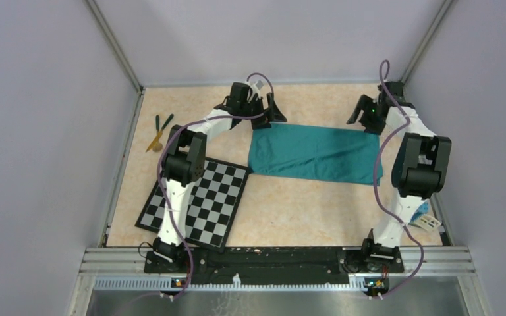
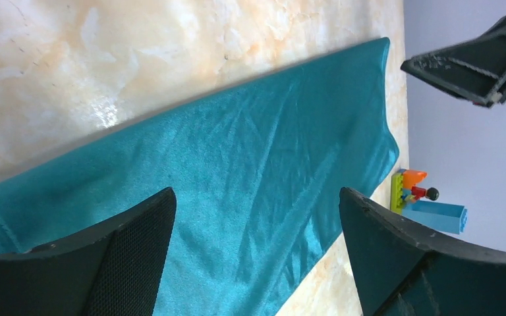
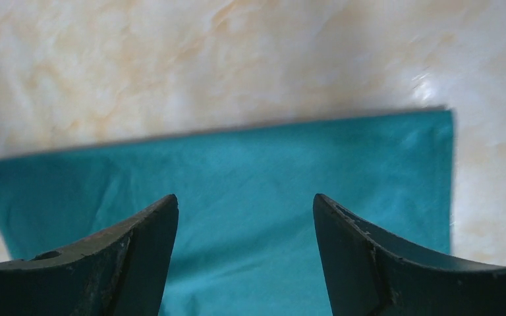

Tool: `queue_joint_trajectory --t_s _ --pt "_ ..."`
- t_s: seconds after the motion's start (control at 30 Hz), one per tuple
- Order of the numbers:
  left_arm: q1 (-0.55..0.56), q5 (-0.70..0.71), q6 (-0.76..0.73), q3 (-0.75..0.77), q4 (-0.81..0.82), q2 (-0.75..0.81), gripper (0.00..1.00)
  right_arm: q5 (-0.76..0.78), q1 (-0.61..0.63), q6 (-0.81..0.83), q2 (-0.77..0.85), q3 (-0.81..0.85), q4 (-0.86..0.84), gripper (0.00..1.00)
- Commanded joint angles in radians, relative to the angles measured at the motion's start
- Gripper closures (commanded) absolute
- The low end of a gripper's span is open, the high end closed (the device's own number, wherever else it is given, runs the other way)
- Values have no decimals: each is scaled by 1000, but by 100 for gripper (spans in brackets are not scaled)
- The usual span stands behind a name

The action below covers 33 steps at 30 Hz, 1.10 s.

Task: Fold the napkin into a case and place the utensils inside
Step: Smooth out the rectangle-folded napkin at the center of the board.

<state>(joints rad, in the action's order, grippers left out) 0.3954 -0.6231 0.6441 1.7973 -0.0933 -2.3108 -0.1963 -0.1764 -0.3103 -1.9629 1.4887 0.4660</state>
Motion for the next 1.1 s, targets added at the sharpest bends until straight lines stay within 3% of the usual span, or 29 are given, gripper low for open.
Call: queue_joint_trajectory --t_s 0.0,0.17,0.33,0.6,0.8,1.07 --pt "15 -38 6 -38 -1 58 4 -46 9 -54 147 -113 34 26" --pt "20 -31 13 -59 7 8 1 -143 -64 -126 229 -326 -53 26" --pt "39 30 22 -119 -2 6 1 -29 -137 -111 247 -418 -39 26" --pt "98 144 120 -311 8 101 1 154 -174 -44 232 -348 40 27" --pt "104 148 99 -250 -34 119 1 245 -84 -25 341 -292 155 26" --pt "102 153 84 -241 -44 95 1 263 -172 -17 327 -339 151 25"
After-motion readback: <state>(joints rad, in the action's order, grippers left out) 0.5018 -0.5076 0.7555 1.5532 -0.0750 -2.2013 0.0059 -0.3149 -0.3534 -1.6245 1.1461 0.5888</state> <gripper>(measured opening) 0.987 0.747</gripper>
